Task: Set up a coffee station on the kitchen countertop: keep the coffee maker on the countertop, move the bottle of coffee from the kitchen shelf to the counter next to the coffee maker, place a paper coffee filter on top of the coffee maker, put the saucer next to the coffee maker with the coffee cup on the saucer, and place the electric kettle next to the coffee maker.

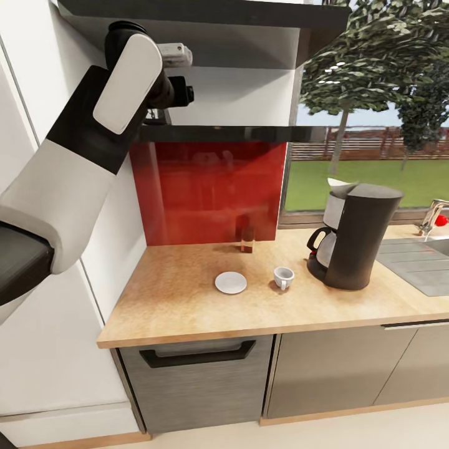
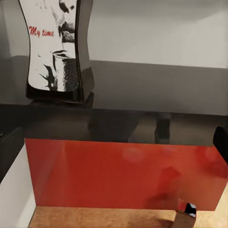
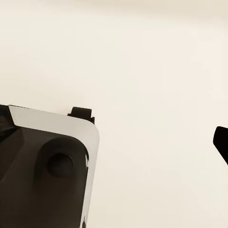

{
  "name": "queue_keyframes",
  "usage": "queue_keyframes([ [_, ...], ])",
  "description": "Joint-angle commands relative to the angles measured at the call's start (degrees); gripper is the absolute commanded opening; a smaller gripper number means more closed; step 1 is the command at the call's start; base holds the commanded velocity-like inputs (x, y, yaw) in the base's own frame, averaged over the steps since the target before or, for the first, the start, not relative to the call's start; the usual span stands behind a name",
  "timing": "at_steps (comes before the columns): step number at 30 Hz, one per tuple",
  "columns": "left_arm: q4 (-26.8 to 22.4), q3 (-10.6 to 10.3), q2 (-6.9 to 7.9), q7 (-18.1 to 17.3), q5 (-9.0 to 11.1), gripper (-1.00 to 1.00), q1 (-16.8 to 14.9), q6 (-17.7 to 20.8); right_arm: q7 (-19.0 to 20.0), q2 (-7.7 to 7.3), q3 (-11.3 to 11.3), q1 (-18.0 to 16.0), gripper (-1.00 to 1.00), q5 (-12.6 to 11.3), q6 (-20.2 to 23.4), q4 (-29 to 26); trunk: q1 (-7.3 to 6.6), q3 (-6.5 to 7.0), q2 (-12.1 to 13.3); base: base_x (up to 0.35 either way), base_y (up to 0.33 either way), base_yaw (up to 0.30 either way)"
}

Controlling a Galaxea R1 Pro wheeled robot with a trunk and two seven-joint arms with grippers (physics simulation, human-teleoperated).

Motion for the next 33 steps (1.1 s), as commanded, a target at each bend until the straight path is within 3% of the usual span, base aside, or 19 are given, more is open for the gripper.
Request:
queue_keyframes([
  [1,-0.01,-0.11,0.02,0.56,0.54,1.00,-0.09,0.00,-0.01,-0.02,0.25,-0.04,1.00,0.09,-0.17,0.03,0.00,-0.08,-0.05,0.000,0.000,0.000],
  [6,0.16,-0.12,0.05,0.55,-0.85,1.00,-0.14,-0.07,-0.01,-0.04,0.27,-0.04,1.00,0.09,-0.17,0.03,0.00,-0.08,-0.05,0.000,0.000,0.000],
  [10,0.36,-0.11,0.11,0.55,-4.19,1.00,-0.16,-0.03,-0.01,-0.03,0.27,-0.04,1.00,0.09,-0.17,0.03,0.00,-0.08,-0.05,0.000,0.000,0.000],
  [12,0.47,-0.08,0.24,0.55,-7.74,1.00,-0.16,-0.01,-0.01,-0.04,0.28,-0.04,1.00,0.09,-0.17,0.05,0.00,-0.08,-0.05,0.000,0.000,0.000],
  [15,0.25,-0.07,0.39,0.55,-8.83,1.00,-0.16,-0.01,-0.01,-0.03,0.28,-0.04,1.00,0.09,-0.17,0.09,0.00,-0.08,-0.05,0.000,0.000,0.000],
  [29,0.03,-0.16,0.41,0.61,-9.66,1.00,-0.16,0.00,-0.01,-0.01,0.28,-0.04,1.00,0.09,-0.17,0.12,0.00,-0.08,-0.05,0.000,0.000,0.000],
  [33,-0.02,-0.17,0.41,0.63,-9.66,1.00,-0.16,-0.01,-0.01,0.00,0.28,-0.04,1.00,0.09,-0.17,0.12,-0.87,0.64,1.56,0.000,0.000,0.000],
])
